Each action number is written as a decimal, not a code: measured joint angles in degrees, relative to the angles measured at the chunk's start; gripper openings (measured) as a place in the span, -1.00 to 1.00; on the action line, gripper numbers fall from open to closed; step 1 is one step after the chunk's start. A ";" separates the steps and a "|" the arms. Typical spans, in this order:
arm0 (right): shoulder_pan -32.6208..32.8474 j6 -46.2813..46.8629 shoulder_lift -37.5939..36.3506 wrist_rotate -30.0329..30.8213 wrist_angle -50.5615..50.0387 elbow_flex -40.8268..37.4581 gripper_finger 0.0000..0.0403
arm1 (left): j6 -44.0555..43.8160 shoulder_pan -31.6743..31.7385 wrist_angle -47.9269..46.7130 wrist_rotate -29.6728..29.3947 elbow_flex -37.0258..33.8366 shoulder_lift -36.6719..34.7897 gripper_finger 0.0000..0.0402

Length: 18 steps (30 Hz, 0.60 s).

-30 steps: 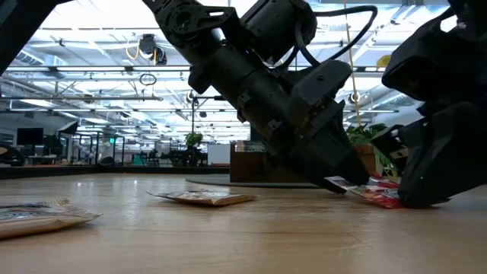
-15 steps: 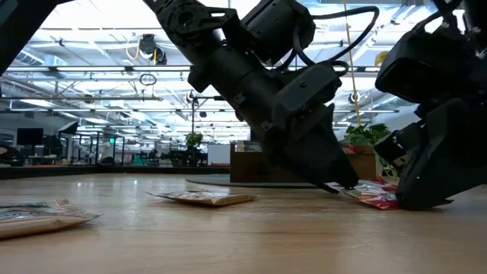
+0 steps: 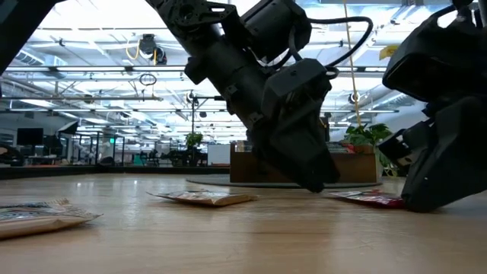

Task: Pick & Place Tea
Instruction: Put the top red tea packet into the right section of the wooden organizer

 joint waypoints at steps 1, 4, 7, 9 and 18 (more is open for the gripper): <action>0.11 -1.16 0.06 0.77 0.71 -0.07 -1.00 | -0.05 0.03 -0.25 0.19 0.00 -0.01 0.06; 0.53 -5.59 -0.23 2.02 5.07 -0.13 -1.00 | -0.17 -0.02 -0.29 0.13 0.00 -0.02 0.06; 0.65 -9.31 -1.23 1.40 8.38 -0.13 -1.00 | -0.22 -0.22 0.00 0.10 0.00 -0.02 0.06; 0.69 -10.66 -2.21 1.40 8.83 0.28 -1.00 | -0.21 -0.46 0.08 0.01 0.00 -0.02 0.06; 0.88 -18.54 -2.56 2.68 4.61 5.59 -1.00 | -0.10 -0.52 0.15 0.16 0.00 -0.02 0.05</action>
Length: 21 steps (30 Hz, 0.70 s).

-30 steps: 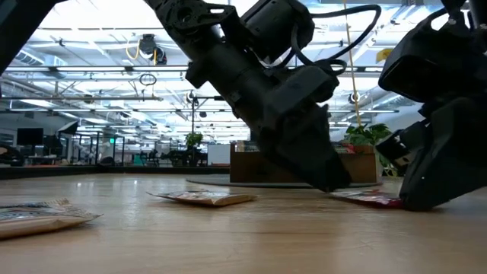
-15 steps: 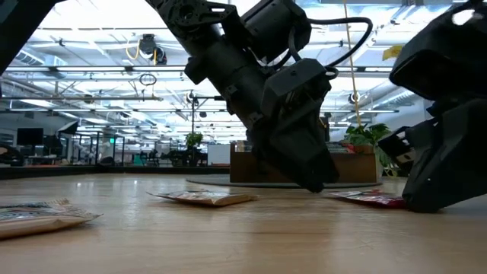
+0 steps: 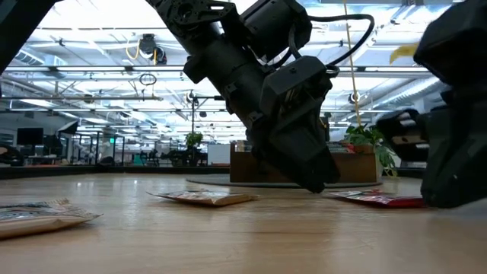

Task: Pick & Place Tea
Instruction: Put the top red tea packet into the right section of the wooden organizer

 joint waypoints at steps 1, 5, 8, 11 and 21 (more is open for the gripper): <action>0.00 -0.71 0.00 0.16 -0.45 0.62 -1.00 | 0.10 0.00 0.00 0.00 0.00 0.00 0.05; 0.00 -3.22 -0.08 2.20 -1.11 1.80 -1.00 | 0.30 0.00 0.01 0.00 0.00 0.00 0.05; -0.04 -3.82 -0.11 6.49 -2.39 1.80 -1.00 | 0.38 0.00 0.01 0.00 0.02 0.00 0.05; -0.36 -2.16 -0.15 8.67 -5.24 1.82 -1.00 | 0.43 -0.11 0.00 -0.03 0.02 0.00 0.05; -0.96 2.35 1.18 7.71 -7.59 2.11 -1.00 | 0.51 -0.24 0.07 0.11 0.04 0.00 0.05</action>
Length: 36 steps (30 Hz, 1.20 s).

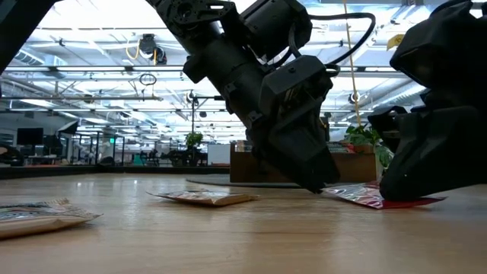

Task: Pick & Place Tea
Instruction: Put the top red tea packet into the right section of the wooden organizer

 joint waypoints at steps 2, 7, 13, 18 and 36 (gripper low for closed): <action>0.09 -0.23 0.39 0.13 0.03 0.00 -1.00 | -0.35 0.02 0.04 0.63 0.00 0.00 0.05; 0.11 0.15 1.51 0.13 0.45 -1.24 -1.00 | -1.68 0.02 0.02 2.99 0.00 0.00 0.05; 0.11 -0.24 4.23 0.19 4.99 -2.86 -1.00 | -1.66 0.02 0.02 3.45 0.00 0.00 0.05; 0.07 -0.68 5.35 0.09 5.81 -2.86 -1.00 | -1.75 -0.24 0.04 3.96 0.00 0.00 0.05; 0.04 -0.62 5.38 1.19 4.86 -2.91 -1.00 | 0.61 -2.25 3.03 5.81 0.00 0.07 0.05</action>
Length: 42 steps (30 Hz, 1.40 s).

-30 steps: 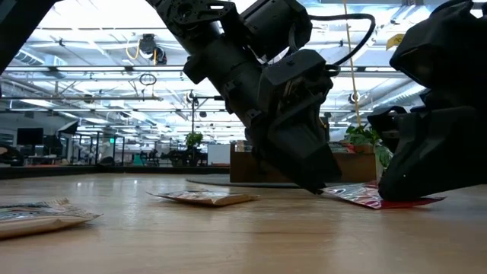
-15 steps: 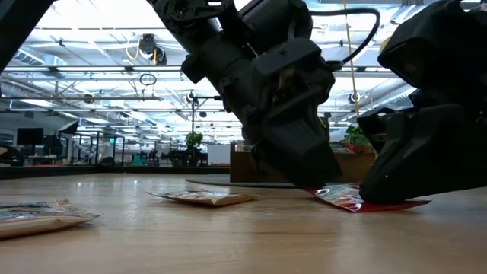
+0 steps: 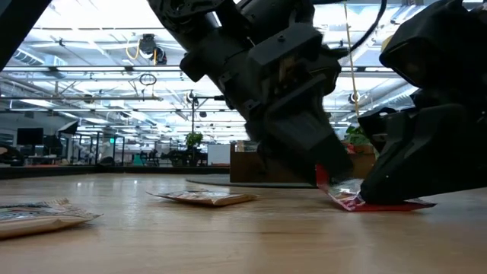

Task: Pick & Place Tea
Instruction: Put the top red tea packet into the right section of the wooden organizer

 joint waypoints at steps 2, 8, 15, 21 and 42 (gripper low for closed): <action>0.00 -0.02 0.00 0.02 0.02 0.00 -1.00 | -0.97 0.04 1.04 -0.84 0.00 0.00 0.05; 0.00 -0.02 0.02 0.08 0.15 -0.02 -1.00 | -3.19 0.02 0.74 -4.02 0.00 0.00 -0.12; -0.02 -0.02 0.02 0.34 0.15 -0.04 -1.00 | -0.68 -0.18 0.37 -3.30 0.00 0.00 -0.72; 0.00 -1.51 -0.02 1.20 0.15 -0.04 -1.00 | 4.03 -1.08 0.38 -4.18 0.00 0.00 -0.96; -0.09 -1.53 -1.33 1.10 -0.96 -0.07 -1.00 | 4.37 -0.66 -2.76 -5.98 0.00 -0.02 -0.43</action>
